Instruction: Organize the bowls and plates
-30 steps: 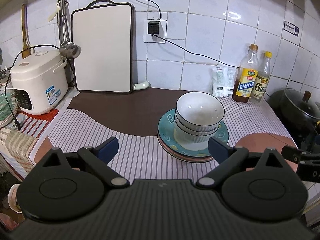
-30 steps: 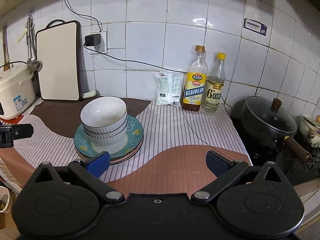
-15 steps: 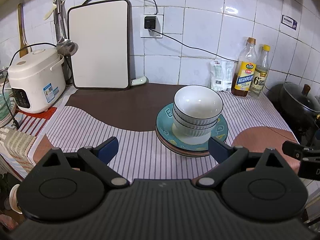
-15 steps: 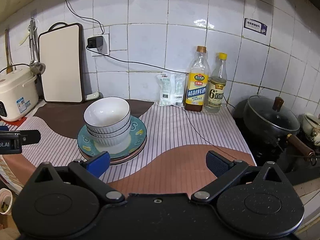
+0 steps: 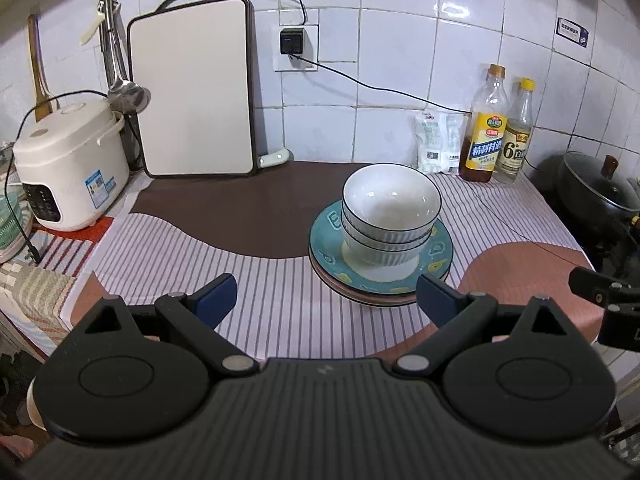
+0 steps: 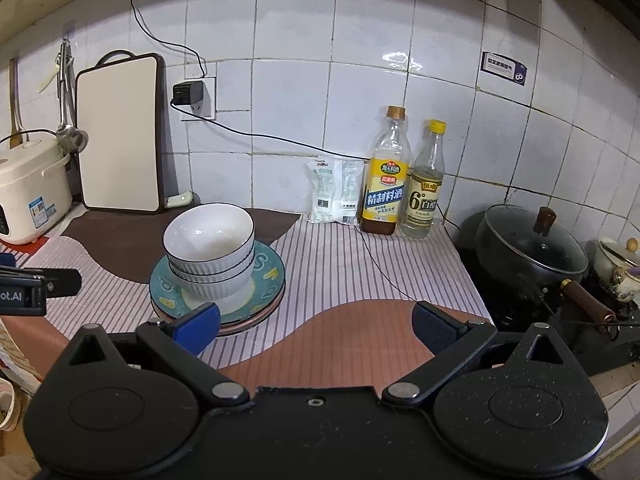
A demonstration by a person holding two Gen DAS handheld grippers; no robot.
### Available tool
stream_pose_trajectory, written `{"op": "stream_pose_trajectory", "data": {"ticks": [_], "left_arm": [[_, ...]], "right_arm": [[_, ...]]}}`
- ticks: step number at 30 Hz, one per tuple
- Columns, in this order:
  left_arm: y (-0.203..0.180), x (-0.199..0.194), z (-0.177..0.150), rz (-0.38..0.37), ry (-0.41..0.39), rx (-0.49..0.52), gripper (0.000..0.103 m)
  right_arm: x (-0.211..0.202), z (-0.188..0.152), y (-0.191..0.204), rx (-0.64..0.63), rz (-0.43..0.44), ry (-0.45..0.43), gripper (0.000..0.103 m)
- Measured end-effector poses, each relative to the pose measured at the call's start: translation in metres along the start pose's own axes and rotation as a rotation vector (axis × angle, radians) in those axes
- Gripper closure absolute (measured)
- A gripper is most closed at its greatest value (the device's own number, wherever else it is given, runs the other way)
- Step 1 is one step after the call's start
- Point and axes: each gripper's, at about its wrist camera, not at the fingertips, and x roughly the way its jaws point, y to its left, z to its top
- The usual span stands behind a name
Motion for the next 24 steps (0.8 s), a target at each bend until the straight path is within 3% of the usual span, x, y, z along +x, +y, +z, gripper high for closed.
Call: {"op": "stream_pose_trajectory", "data": {"ticks": [24], "left_arm": [[0.0,-0.0064,-0.0042,0.006,-0.054,-0.012,0.006]], "right_arm": [[0.0008,-0.0013,-0.0063,0.042,-0.001,0.018,0.0]]}}
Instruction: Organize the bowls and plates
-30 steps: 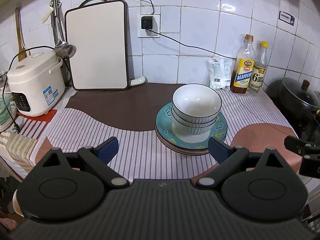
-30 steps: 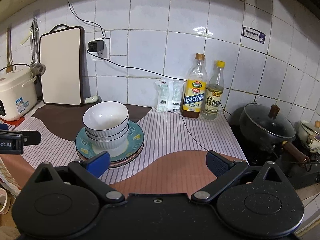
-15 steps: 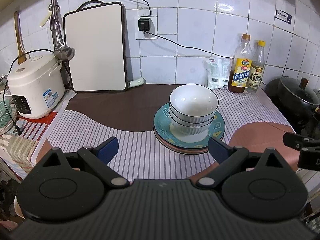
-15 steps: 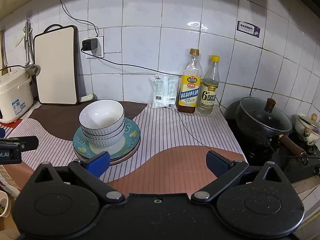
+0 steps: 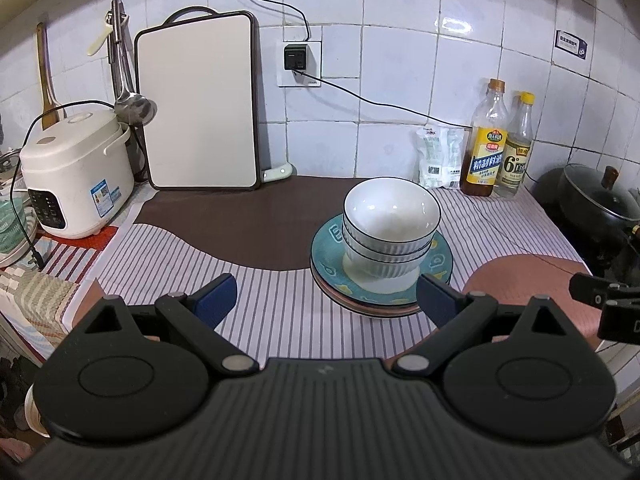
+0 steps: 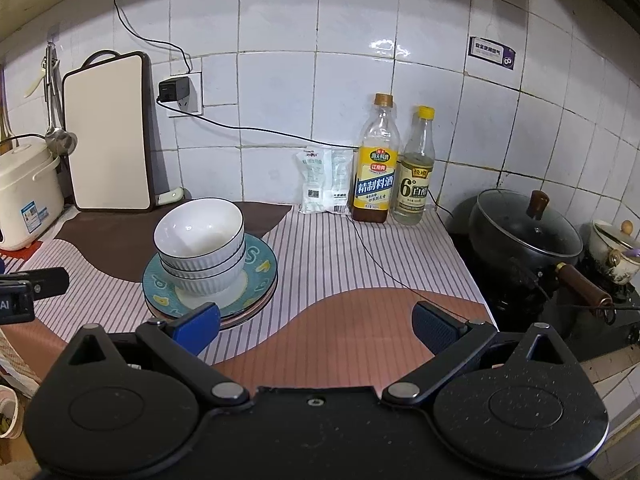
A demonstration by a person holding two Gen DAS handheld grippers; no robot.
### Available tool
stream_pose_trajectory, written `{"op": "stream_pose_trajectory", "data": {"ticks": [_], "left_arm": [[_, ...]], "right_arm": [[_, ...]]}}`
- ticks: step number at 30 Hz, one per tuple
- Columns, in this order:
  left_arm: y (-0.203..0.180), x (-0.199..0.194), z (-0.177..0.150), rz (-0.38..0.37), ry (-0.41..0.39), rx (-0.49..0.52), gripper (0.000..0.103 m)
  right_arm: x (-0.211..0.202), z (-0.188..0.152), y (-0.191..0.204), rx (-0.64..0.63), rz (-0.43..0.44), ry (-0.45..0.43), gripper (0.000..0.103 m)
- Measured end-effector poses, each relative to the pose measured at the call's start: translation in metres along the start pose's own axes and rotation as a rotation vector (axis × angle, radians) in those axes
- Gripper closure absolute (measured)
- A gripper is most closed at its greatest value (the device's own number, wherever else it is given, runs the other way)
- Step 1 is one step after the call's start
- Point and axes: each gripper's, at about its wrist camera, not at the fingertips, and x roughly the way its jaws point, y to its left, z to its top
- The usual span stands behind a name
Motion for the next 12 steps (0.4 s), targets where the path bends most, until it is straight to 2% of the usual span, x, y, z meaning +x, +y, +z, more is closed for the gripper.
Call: {"op": "stream_pose_trajectory", "data": {"ticks": [12], "left_arm": [[0.0005,-0.0005,-0.0009,-0.003,0.004,-0.007,0.006]], "right_arm": [[0.0007,-0.0015,-0.0012,0.002,0.0,0.003,0.0]]}}
